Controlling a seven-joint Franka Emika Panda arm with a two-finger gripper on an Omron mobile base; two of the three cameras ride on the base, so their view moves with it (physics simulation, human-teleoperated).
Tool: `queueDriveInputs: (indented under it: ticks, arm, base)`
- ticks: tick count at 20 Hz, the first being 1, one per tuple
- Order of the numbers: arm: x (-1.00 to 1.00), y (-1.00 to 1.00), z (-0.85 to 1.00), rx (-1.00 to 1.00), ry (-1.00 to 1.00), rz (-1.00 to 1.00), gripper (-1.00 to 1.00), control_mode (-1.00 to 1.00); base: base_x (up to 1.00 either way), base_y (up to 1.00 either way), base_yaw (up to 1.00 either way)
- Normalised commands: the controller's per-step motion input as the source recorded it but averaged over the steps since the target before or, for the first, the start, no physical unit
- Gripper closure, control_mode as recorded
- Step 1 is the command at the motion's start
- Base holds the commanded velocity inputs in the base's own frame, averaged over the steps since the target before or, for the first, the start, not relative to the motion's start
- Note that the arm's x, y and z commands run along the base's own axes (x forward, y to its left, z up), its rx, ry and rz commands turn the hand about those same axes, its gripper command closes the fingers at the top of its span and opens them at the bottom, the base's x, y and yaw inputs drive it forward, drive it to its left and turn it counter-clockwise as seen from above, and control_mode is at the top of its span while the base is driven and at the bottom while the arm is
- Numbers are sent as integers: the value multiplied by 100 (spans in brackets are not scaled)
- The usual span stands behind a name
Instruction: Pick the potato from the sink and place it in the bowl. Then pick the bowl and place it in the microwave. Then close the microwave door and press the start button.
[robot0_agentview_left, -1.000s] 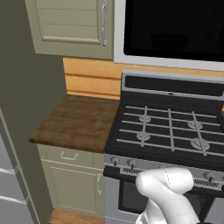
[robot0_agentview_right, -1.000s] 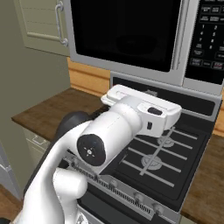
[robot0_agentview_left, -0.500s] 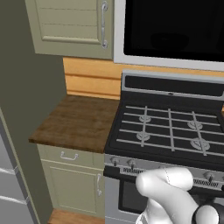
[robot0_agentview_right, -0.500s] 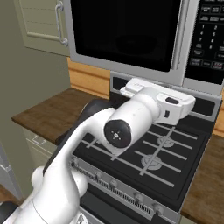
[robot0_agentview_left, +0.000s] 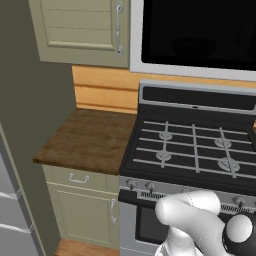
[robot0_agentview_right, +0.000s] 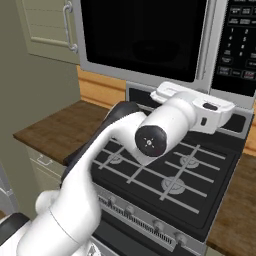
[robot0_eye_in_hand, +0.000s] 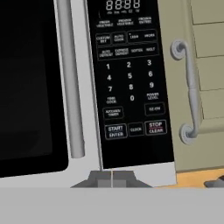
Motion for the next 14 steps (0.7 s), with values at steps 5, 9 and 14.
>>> queueDriveInputs:
  ticks: [5, 9, 14]
  arm:
    - [3, -12, 24, 2, 0, 0, 100, -100]
    - [23, -5, 1, 0, 4, 0, 100, -100]
    - [26, -15, 0, 0, 2, 3, 100, -100]
  base:
    - [0, 0, 0]
    - [0, 0, 0]
    - [0, 0, 0]
